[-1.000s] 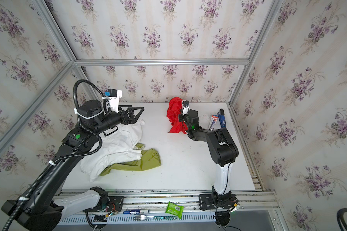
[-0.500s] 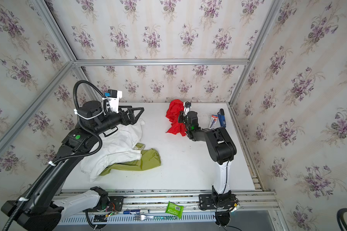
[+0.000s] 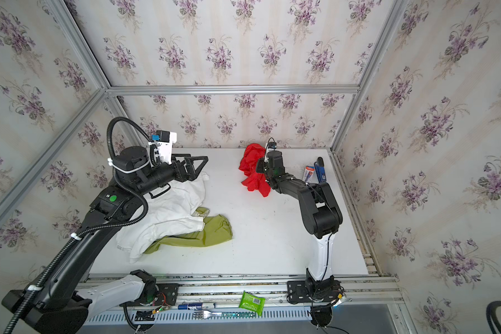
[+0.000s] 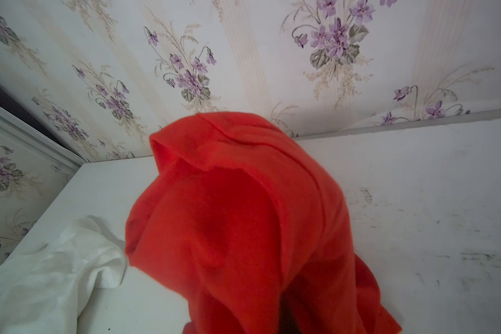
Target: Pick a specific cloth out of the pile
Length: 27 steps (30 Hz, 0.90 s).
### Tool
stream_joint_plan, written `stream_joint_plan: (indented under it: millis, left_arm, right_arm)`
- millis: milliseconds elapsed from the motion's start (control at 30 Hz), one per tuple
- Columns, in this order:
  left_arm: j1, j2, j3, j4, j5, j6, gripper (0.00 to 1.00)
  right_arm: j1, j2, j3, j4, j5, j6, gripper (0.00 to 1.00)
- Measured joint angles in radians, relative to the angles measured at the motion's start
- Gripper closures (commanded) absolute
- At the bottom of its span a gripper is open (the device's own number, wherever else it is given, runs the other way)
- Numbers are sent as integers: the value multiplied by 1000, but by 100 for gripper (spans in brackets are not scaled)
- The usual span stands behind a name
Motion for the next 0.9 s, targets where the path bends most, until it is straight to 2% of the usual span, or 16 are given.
stream_joint_plan:
  millis: [167,333,633,900]
  left_arm:
    - [0,-1,-3,3,1,0,0]
    - [0,-12,-19,6,1,0,0]
    - [0,-45,-52,6,0,0,0]
    - [0,-50,-60,5,-3,0,0]
  right_arm:
    - [-2,0,145,-262,-17,-12,82]
    - [-3,36,250,-429,-33,-51,76]
    - [-7,159,429,-629,-79,-129,59]
    - [-8,214,473,-713,-114,-158,36]
